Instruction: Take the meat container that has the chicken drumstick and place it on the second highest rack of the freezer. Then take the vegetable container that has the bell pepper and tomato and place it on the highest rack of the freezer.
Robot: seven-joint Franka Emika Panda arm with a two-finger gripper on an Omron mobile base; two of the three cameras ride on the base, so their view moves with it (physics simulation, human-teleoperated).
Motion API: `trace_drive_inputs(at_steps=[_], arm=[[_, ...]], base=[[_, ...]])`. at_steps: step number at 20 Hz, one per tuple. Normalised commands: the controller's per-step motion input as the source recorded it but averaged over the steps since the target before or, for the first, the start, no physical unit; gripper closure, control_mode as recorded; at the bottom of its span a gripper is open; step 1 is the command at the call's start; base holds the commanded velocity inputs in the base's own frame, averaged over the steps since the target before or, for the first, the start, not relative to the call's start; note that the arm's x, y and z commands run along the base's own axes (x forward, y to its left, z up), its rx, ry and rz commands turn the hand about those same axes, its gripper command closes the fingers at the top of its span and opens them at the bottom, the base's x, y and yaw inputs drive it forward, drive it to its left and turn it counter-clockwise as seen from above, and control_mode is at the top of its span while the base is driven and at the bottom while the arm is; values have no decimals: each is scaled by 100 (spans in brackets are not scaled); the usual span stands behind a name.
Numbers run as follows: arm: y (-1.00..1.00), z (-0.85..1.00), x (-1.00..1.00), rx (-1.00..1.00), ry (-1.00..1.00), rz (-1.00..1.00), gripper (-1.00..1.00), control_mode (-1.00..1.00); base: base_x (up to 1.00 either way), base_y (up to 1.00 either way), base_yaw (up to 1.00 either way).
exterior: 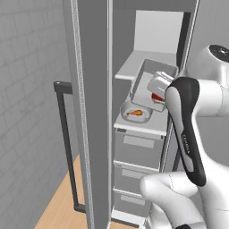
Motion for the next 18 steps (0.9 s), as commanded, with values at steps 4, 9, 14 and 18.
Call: trace_drive_inputs(at_steps=[4, 9, 14, 18], arm=[[-17, 17, 46, 0, 0, -3, 100, -100], [-19, 13, 56, 0, 0, -8, 100, -100], [-13, 17, 70, 0, 0, -4, 100, -100], [-17, 12, 69, 0, 0, 0, 100, -100]], base=[[0, 0, 0], [0, 0, 0], [0, 0, 0], [0, 0, 0]])
